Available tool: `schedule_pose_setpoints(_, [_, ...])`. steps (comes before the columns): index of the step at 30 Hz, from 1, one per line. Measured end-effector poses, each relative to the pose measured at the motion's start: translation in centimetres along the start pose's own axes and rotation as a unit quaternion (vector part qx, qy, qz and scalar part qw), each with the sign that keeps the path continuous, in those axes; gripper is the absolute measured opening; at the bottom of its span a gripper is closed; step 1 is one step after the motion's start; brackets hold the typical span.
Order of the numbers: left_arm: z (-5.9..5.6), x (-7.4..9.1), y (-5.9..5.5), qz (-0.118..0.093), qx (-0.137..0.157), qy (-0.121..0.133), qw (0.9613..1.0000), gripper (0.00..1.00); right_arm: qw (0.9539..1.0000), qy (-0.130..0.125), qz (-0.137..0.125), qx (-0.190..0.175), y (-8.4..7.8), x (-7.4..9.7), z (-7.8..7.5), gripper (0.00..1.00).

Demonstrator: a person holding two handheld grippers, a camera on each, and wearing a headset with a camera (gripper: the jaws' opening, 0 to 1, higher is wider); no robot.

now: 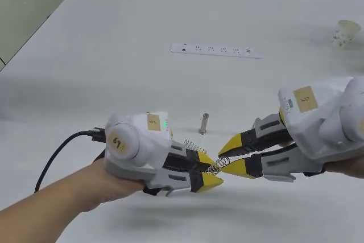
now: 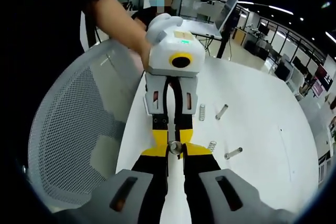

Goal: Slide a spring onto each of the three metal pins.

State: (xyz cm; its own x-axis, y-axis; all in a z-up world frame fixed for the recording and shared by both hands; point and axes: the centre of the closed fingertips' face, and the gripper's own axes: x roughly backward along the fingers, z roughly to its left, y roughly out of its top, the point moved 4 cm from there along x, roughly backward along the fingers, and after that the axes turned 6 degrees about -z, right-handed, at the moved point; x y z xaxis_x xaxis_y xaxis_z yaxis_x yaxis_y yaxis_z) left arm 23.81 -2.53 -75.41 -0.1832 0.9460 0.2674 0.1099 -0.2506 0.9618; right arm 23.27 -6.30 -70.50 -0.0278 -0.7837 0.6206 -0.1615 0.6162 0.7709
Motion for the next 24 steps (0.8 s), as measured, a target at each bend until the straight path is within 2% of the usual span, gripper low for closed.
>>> schedule_pose_setpoints(9, [-0.1,0.2,0.2,-0.007,0.002,0.000,1.0000,0.02,0.9996,0.001,-0.022,-0.016,1.0,-0.1,0.0,0.07])
schedule_pose_setpoints(17, [-0.4,0.3,0.4,-0.010,0.005,0.000,0.9999,0.02,0.9993,-0.001,-0.037,-0.008,1.6,-0.4,0.2,0.07])
schedule_pose_setpoints(24, [-0.4,0.5,0.2,-0.008,0.004,0.002,1.0000,0.02,0.9994,-0.003,-0.035,-0.002,1.5,-0.6,0.3,0.07])
